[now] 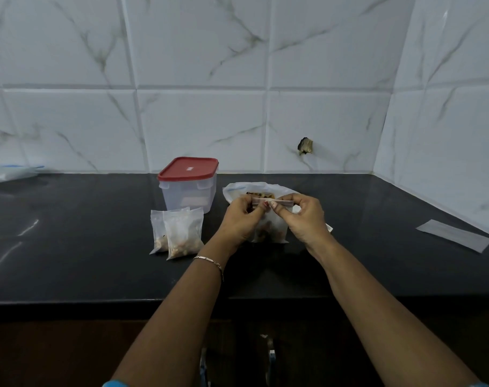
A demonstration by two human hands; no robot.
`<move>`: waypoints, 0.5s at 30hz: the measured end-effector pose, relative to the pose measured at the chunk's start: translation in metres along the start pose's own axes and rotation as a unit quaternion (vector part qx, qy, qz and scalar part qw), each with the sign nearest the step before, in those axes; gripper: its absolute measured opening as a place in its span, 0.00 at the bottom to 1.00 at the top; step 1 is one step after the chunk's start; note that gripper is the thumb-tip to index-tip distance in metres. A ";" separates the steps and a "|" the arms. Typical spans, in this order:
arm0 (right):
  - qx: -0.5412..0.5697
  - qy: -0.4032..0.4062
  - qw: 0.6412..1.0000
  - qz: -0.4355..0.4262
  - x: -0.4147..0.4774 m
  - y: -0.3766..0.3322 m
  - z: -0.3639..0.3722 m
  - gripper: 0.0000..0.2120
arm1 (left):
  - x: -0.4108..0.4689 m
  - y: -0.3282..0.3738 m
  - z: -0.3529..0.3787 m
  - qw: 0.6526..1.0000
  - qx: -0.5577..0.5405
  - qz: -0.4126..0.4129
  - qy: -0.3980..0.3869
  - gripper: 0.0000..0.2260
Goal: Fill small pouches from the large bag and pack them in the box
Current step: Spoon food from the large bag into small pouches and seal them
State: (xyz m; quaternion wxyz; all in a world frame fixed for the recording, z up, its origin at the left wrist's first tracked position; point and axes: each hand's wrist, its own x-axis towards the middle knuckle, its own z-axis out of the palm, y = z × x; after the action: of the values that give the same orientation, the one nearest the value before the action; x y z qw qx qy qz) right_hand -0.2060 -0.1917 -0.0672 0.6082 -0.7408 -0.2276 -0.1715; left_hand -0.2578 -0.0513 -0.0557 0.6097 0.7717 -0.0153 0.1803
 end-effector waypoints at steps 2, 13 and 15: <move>-0.006 0.025 1.000 0.010 0.002 0.003 -0.002 0.07 | 0.001 0.000 0.000 1.000 0.000 0.000 0.017 0.07; 0.073 0.040 0.996 0.036 -0.007 -0.008 -0.010 0.03 | -0.010 0.003 0.003 0.996 -0.012 -0.013 0.087 0.04; 0.083 0.039 0.995 0.043 -0.010 -0.012 -0.008 0.03 | -0.016 0.005 0.000 0.996 -0.003 -0.016 0.092 0.05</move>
State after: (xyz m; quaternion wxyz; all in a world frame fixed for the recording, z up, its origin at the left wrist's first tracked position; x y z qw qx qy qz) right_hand -0.2212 -0.1992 -0.0610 0.6829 -0.6897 -0.1852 -0.1540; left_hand -0.2738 -0.0557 -0.0557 0.6137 0.7502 0.0523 0.2406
